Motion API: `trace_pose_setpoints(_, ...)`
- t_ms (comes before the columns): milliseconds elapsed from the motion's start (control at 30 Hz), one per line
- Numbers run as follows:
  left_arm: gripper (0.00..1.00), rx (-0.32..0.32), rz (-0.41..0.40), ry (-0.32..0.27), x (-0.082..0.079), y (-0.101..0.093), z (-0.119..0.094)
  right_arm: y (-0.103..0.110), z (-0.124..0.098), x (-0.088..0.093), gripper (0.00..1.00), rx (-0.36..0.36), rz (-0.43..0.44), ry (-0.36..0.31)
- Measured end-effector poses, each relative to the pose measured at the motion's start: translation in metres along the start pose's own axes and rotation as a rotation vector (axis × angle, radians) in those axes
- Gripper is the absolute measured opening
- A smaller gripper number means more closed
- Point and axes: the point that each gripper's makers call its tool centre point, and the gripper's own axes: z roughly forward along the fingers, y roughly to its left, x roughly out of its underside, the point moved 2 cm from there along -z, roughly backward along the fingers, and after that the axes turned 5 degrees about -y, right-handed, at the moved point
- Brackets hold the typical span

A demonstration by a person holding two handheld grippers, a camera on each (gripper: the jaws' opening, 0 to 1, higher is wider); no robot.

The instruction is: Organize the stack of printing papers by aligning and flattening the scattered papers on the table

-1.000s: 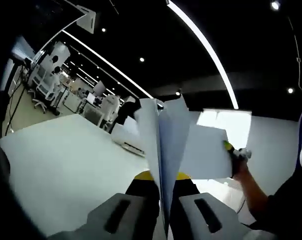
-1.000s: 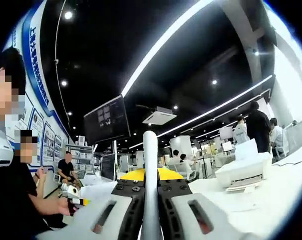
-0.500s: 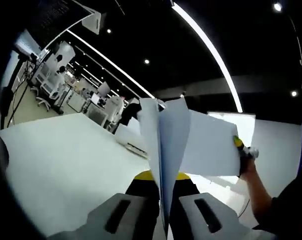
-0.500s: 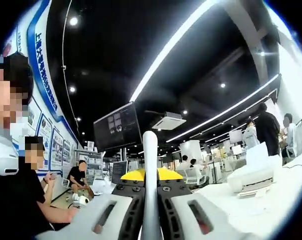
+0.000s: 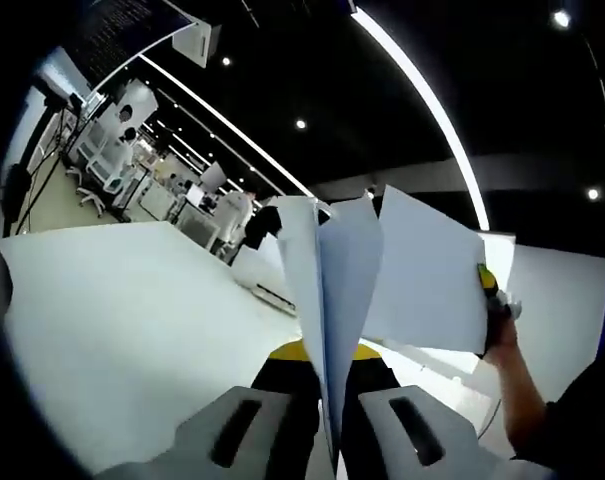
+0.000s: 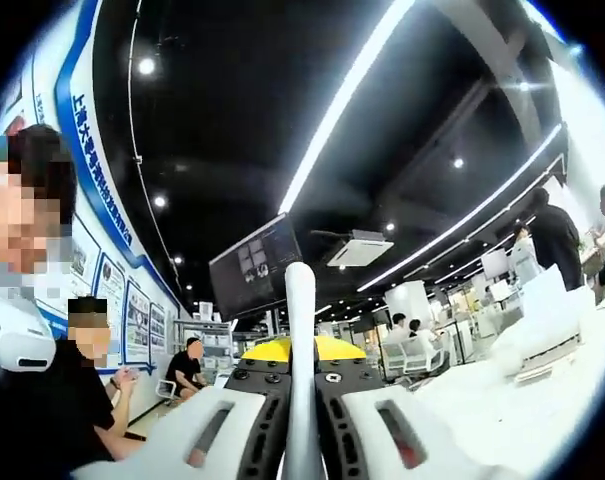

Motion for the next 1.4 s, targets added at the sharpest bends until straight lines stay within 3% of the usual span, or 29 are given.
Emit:
trace_pose_setpoints(200,0.06,0.005,0.003,-0.003,-0.001,-0.002,0.002,0.012,0.008,0.004,0.02,-0.039,0.06,-0.032)
trace_pose_setpoints(567,0.06,0.013,-0.002,-0.003,-0.001,-0.005,0.0,0.009,0.016,0.016,0.02,-0.037,0.122,-0.073)
trace_pose_setpoints(900,0.06,0.023,-0.017,-0.013,-0.001,-0.006,-0.001,0.005,0.022,0.038,0.02,-0.028,0.194,-0.103)
trace_pose_setpoints(967,0.06,0.06,-0.063,-0.052,-0.004,-0.009,-0.002,-0.013,0.017,0.056,0.02,0.039,0.251,-0.147)
trace_pose_setpoints(1100,0.06,0.078,-0.065,-0.071,-0.007,-0.012,-0.003,-0.039,0.004,0.08,0.01,0.135,0.291,-0.188)
trace_pose_setpoints(1400,0.06,0.081,-0.097,-0.092,-0.009,-0.009,-0.003,-0.05,-0.004,0.116,0.01,0.211,0.19,-0.189)
